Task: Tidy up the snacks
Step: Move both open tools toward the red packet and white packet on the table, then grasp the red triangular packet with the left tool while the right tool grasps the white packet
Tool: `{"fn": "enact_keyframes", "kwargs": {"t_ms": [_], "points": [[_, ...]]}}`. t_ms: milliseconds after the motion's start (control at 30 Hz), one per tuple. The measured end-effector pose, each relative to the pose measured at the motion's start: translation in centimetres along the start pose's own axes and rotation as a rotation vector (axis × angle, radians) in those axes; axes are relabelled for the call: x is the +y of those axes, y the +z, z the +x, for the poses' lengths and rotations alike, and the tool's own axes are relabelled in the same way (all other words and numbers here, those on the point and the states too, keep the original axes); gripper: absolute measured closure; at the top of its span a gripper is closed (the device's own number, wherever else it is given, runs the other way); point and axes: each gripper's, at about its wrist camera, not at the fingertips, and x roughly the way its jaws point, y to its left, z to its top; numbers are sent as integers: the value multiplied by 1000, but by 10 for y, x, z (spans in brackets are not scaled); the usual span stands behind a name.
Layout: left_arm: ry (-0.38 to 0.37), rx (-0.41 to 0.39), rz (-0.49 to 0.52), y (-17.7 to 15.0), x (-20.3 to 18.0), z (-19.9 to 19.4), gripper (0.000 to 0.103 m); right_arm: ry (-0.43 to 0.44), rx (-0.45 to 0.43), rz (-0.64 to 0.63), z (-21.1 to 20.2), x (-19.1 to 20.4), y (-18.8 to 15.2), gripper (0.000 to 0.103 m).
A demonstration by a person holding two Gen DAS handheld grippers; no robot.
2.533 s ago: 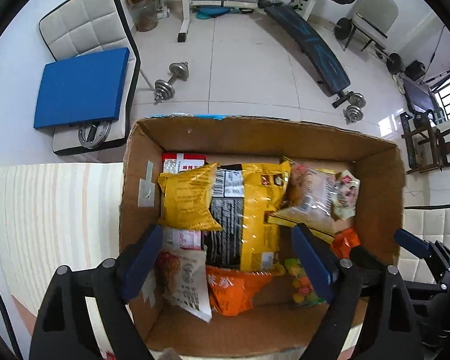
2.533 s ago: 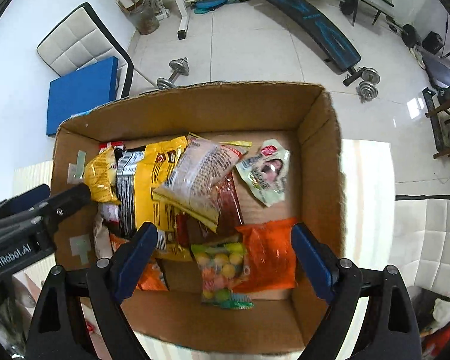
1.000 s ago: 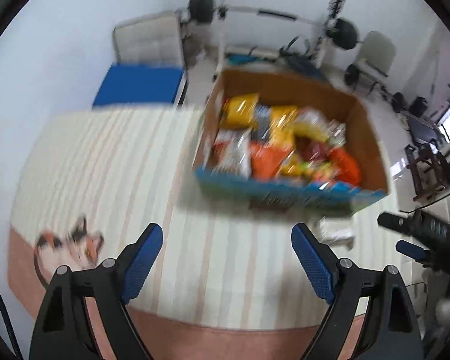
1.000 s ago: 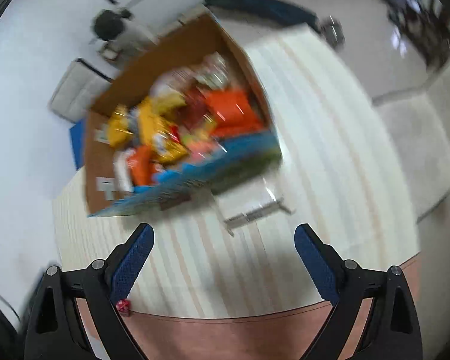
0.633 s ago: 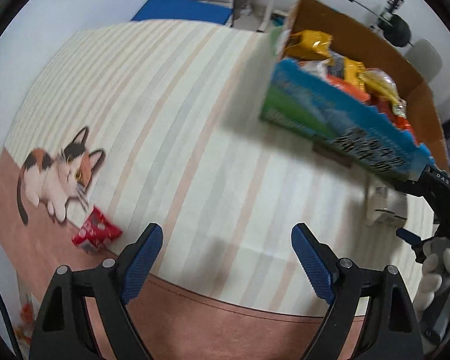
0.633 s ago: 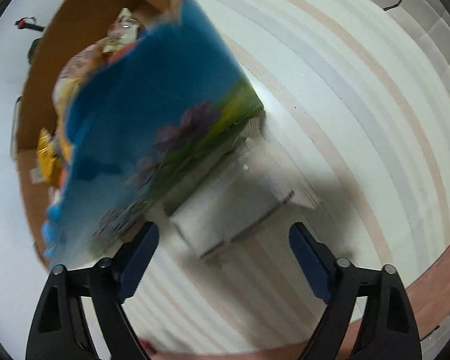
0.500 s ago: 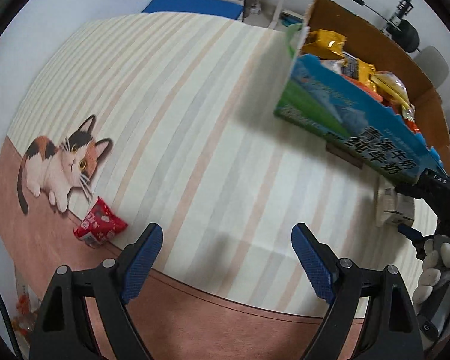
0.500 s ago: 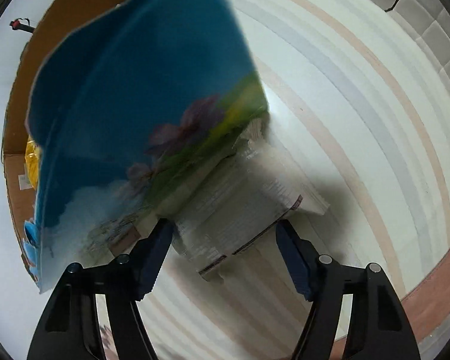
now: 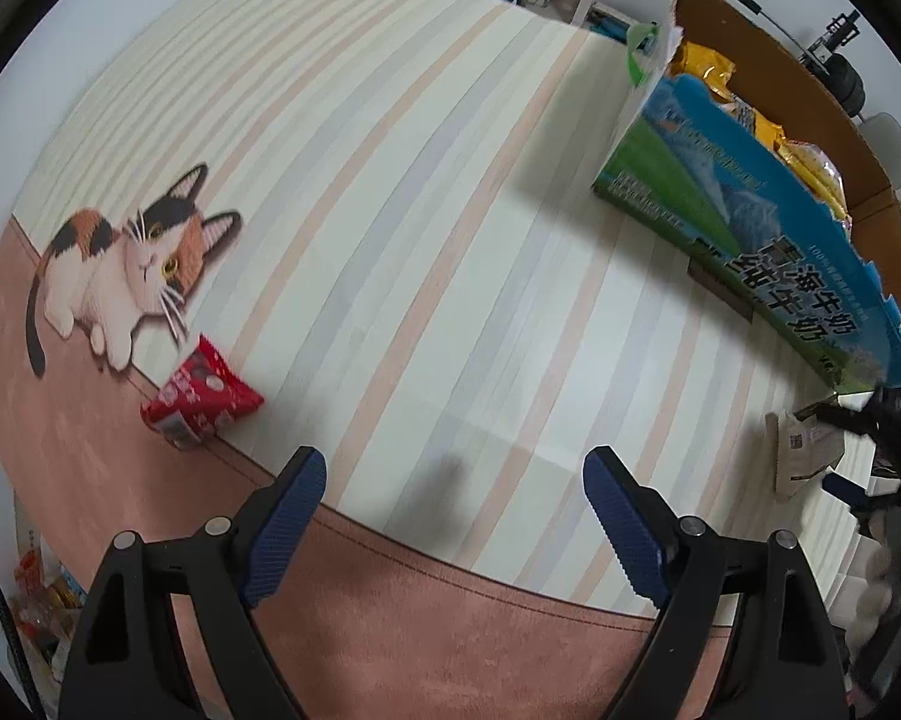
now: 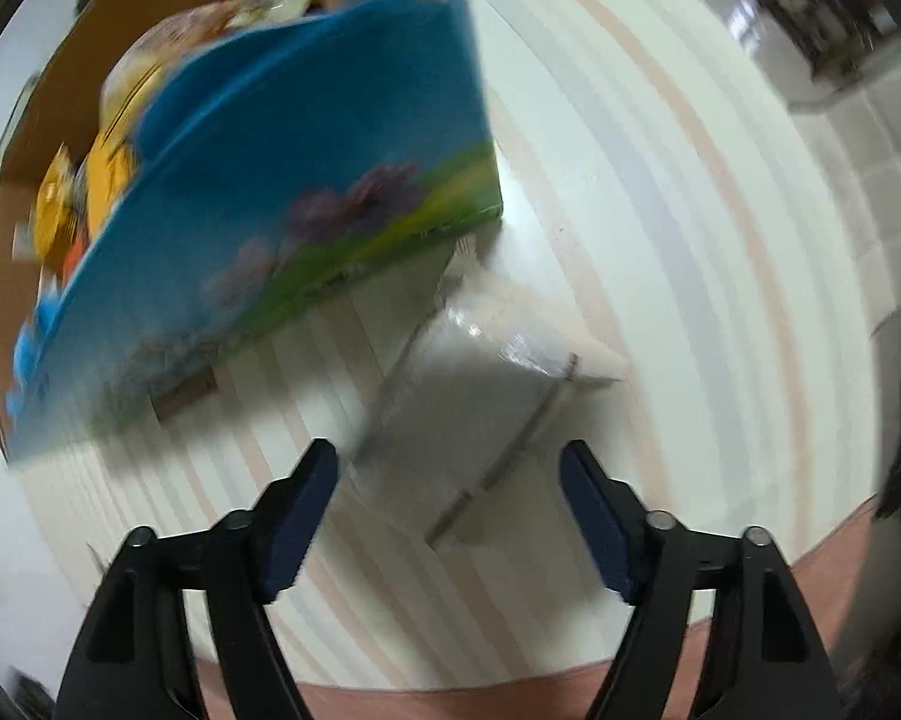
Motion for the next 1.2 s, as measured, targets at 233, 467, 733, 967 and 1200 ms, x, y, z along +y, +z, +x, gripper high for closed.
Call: {"fn": "enact_keyframes", "kwargs": {"t_ms": [233,467,733,967,1200], "points": [[-6,20,-38,-4,25,0,15,-38,38,-36,20,15,-12,44],[-3,38,-123,-6,80,-11,15,-160,123,-467,39,71,-93,48],[-41,78,-206,14,152,0,15,-209,190,-736,65,149,-146,38],[-42,189,-115,27,151,40,15,-288,193,-755,83,190,-152,23],[-49,217,-68,38,144,63,46,-292,180,-750,87,195,-175,26]]}}
